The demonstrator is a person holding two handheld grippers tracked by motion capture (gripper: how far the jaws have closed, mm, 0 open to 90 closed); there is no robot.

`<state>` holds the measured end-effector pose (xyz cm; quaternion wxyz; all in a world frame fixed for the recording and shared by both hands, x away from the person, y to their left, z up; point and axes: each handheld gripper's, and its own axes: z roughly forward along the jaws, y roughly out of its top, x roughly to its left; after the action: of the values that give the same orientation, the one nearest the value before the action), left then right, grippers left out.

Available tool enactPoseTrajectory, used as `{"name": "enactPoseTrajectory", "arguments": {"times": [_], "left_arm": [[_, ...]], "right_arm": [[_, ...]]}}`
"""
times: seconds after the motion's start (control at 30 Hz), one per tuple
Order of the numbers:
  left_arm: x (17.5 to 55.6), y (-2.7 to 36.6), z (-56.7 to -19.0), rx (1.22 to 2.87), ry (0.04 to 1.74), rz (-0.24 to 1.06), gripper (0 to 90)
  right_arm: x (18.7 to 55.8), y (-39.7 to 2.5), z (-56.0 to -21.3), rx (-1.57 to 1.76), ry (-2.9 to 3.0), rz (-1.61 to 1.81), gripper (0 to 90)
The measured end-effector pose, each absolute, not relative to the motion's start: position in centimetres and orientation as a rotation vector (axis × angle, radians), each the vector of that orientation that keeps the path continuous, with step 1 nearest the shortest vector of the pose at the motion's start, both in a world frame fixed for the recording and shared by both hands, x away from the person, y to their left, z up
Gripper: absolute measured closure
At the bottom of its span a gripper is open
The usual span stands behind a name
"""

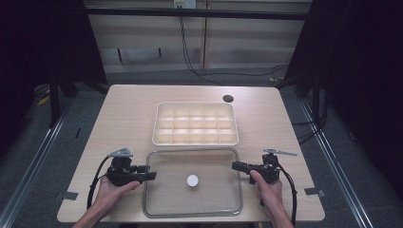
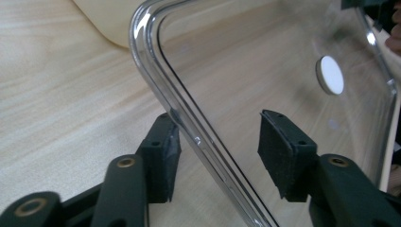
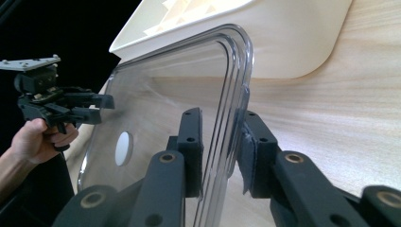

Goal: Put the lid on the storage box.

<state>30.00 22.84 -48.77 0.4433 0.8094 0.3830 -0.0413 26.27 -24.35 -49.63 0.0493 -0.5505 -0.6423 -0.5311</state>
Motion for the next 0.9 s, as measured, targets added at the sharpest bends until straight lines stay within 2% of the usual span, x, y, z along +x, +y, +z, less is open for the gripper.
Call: {"name": "enactPoseTrajectory", "arguments": {"times": [0.37, 0.9], "left_arm": [[30.0, 22.9, -47.7, 1.973, 0.922, -0.108, 57.1], [29.9, 23.3, -46.5, 1.942, 0.898, -0.082, 60.3]], "right_arm": [[26.1, -24.4, -48.9, -1.679, -1.98, -1.652, 72.6], [25.7, -23.9, -47.3, -1.658, -2.037, -1.7, 72.7]]}}
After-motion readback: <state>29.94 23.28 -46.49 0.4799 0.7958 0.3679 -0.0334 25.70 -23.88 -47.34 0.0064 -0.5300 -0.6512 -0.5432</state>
